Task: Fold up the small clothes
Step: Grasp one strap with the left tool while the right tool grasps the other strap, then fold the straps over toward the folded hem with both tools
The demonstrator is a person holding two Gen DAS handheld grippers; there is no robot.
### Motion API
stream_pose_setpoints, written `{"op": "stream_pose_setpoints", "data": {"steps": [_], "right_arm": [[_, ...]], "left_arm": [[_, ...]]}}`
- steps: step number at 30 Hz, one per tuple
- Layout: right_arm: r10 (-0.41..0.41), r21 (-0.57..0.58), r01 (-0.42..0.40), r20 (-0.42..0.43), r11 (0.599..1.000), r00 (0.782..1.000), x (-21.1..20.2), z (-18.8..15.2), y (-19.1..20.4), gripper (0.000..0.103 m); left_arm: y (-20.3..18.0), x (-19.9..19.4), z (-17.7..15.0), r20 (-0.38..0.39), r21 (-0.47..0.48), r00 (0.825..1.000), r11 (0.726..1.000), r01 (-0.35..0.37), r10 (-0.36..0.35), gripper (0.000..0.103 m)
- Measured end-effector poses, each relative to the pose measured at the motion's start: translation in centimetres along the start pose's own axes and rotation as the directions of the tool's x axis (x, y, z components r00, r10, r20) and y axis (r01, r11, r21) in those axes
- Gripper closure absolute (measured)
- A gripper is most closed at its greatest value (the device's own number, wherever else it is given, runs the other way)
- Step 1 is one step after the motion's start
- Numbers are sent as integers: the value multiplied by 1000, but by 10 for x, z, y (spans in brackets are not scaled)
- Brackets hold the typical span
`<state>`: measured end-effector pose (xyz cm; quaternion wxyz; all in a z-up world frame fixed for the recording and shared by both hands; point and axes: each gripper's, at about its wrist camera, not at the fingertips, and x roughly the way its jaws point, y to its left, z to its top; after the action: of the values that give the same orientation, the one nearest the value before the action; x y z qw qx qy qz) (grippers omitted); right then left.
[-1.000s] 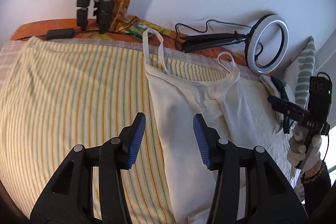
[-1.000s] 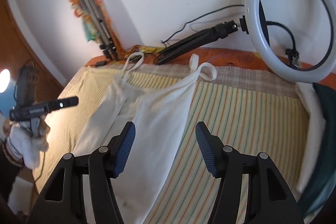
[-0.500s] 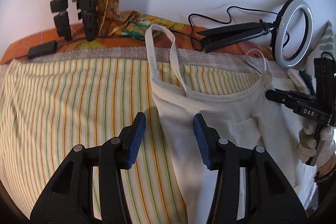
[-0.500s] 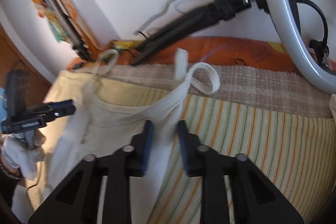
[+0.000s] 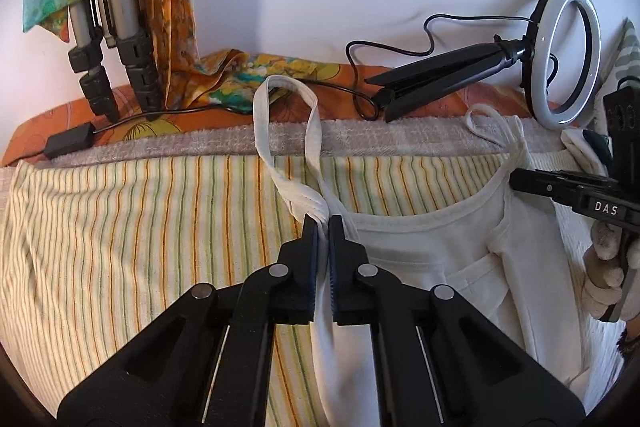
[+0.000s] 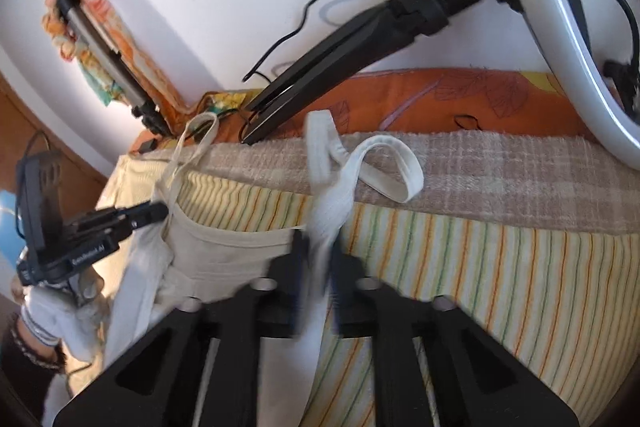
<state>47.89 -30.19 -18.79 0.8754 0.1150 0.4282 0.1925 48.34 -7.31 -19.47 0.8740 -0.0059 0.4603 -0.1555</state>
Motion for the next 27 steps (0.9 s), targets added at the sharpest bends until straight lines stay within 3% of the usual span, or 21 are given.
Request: {"op": "stream_pose_setpoints", "data": {"steps": [7,16,27], "right_arm": [[1,-19,1,81,1000,997,-27,2,8,99],[48,-54,-39,167,998,985,-83,-13,29,99],[40,-153,-12,180,988,983,-145,-73,70,99]], "left_arm": [[0,-23,-5,64,-32,997,999,40,-38,101],[-5,-85,-22,139,-22,987,996,89,-85,101],[-22,-160,-79,179,-6,974,990,140,-137,101]]}}
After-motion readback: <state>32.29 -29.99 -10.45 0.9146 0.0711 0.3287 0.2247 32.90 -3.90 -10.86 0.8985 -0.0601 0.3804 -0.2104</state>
